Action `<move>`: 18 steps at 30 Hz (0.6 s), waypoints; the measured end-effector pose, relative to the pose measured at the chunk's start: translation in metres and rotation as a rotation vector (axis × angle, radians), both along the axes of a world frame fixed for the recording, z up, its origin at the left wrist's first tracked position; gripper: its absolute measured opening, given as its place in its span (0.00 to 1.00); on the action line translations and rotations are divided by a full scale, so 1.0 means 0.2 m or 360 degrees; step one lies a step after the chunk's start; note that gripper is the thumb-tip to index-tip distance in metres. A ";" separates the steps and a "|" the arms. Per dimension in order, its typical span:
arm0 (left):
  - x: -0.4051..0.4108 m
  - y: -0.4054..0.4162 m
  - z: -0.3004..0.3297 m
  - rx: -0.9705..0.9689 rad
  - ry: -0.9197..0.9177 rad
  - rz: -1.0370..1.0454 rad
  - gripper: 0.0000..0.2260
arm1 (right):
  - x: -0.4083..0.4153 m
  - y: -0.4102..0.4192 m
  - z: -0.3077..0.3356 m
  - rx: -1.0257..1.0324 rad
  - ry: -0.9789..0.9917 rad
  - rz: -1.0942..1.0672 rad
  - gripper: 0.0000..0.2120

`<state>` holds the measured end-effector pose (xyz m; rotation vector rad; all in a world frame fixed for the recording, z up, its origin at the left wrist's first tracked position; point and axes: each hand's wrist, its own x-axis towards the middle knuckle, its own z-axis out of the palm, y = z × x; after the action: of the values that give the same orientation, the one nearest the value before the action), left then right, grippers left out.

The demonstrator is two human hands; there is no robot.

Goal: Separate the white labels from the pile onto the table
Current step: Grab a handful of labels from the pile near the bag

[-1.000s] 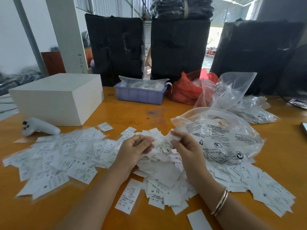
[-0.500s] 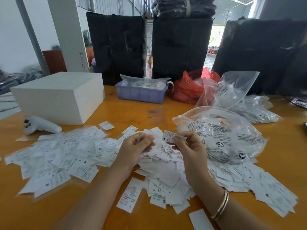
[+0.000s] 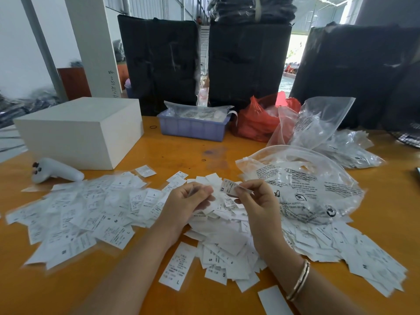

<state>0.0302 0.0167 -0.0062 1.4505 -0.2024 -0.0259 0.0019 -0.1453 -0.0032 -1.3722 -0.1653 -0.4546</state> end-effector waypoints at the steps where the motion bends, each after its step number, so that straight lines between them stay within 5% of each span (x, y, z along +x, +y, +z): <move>1: 0.00 0.00 0.00 -0.0014 0.0003 -0.0001 0.16 | 0.00 0.00 0.00 0.0024 0.0000 -0.0015 0.11; 18: 0.00 0.00 0.00 0.0038 -0.0006 -0.0033 0.17 | -0.01 0.00 0.01 -0.0080 -0.0027 -0.0052 0.08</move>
<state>0.0292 0.0160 -0.0057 1.4721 -0.2208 -0.0429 0.0001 -0.1447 -0.0018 -1.4225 -0.1695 -0.4926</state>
